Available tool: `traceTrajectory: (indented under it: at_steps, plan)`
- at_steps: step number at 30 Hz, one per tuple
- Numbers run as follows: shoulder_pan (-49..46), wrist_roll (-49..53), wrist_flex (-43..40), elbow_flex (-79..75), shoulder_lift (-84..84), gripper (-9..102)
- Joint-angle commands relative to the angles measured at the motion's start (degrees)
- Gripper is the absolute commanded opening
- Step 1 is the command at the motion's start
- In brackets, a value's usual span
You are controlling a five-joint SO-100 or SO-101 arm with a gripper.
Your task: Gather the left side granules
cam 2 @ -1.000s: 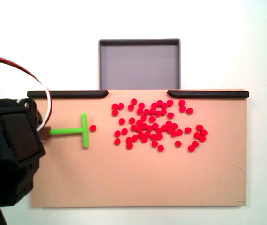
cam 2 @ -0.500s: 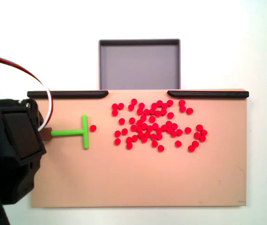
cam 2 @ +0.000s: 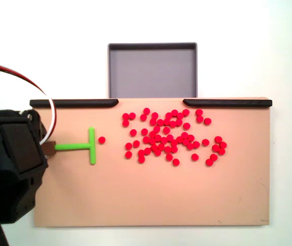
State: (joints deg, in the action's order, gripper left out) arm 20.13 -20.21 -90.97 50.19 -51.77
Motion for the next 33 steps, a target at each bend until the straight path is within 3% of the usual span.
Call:
traceTrajectory:
  at_steps: [1,33]
  plan:
    - [0.7,-0.5,0.3,-1.8,0.0,0]
    - [-0.4,-0.3,-0.3,-1.8,1.8,0]
